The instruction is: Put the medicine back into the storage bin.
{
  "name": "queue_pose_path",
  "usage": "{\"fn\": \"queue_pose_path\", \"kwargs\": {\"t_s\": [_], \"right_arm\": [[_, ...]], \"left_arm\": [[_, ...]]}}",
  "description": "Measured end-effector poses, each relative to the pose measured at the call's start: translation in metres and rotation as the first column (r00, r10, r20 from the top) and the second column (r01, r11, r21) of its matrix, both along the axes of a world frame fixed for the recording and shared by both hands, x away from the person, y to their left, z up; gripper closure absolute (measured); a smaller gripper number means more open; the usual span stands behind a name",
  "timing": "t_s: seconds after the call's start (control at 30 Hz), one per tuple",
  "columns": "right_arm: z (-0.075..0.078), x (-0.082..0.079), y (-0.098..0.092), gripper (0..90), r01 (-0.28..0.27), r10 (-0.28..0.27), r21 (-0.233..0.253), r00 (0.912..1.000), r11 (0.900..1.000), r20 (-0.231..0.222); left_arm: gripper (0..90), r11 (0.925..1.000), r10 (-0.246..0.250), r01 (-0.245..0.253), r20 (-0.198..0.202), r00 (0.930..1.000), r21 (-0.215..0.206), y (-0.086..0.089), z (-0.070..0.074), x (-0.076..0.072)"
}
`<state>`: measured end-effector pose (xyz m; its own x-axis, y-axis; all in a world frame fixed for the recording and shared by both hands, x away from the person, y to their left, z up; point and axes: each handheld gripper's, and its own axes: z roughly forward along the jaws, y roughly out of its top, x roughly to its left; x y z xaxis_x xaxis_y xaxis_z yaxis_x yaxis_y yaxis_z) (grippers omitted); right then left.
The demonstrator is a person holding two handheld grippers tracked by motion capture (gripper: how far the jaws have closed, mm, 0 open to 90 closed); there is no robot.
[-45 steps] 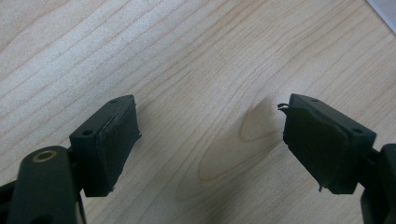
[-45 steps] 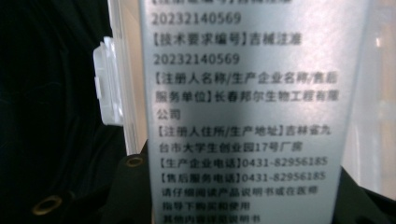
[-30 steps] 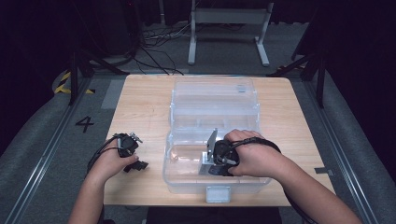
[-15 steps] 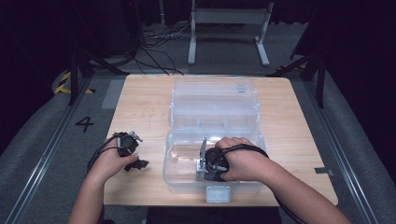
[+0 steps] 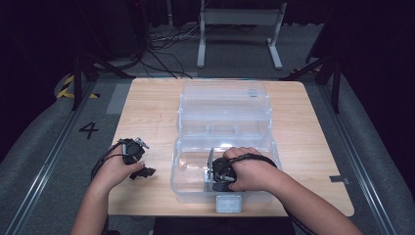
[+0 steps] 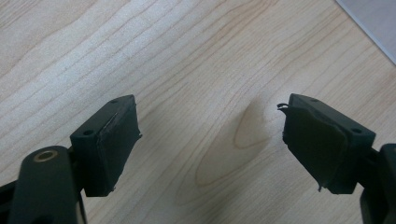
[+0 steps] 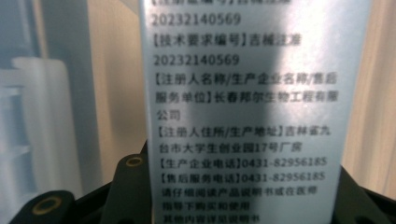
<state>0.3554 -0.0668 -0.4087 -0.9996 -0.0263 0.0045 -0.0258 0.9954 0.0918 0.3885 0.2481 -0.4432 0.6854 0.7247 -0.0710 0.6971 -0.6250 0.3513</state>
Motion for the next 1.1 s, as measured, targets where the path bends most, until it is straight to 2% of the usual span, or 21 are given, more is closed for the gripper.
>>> {"fn": "queue_pose_path", "kwargs": {"t_s": [0.4,0.47,0.73,0.93,1.03,1.1], "right_arm": [[-0.009,0.002,0.002,56.2,-0.016,0.016,-0.017,0.9998,1.000,-0.014],[-0.010,0.002,0.002,56.1,-0.009,0.009,-0.006,0.9999,1.000,-0.011],[-0.011,0.002,0.003,55.8,-0.002,0.001,-0.019,0.9999,1.000,-0.013],[-0.012,0.003,0.002,54.2,0.011,-0.011,-0.010,0.9998,1.000,-0.015],[-0.009,0.003,0.001,51.9,0.027,-0.026,0.010,0.9995,1.000,-0.015],[-0.002,0.003,-0.001,50.0,0.028,-0.028,0.006,0.9994,1.000,-0.022]], "left_arm": [[18.9,1.0000,-0.002,0.002,-0.001,1.0000,-0.004,-0.001,0.000,0.000],[18.9,1.0000,-0.002,0.002,-0.002,1.0000,-0.005,-0.001,0.000,0.000],[18.9,1.0000,-0.001,0.001,-0.001,1.0000,-0.003,0.000,0.000,0.000],[18.9,1.0000,0.001,-0.001,-0.005,1.0000,-0.006,0.000,-0.001,0.000],[18.9,1.0000,0.005,-0.005,-0.008,1.0000,-0.008,0.000,-0.001,0.000],[18.9,0.9999,0.007,-0.007,-0.015,0.9999,-0.010,0.001,-0.002,0.000]]}}
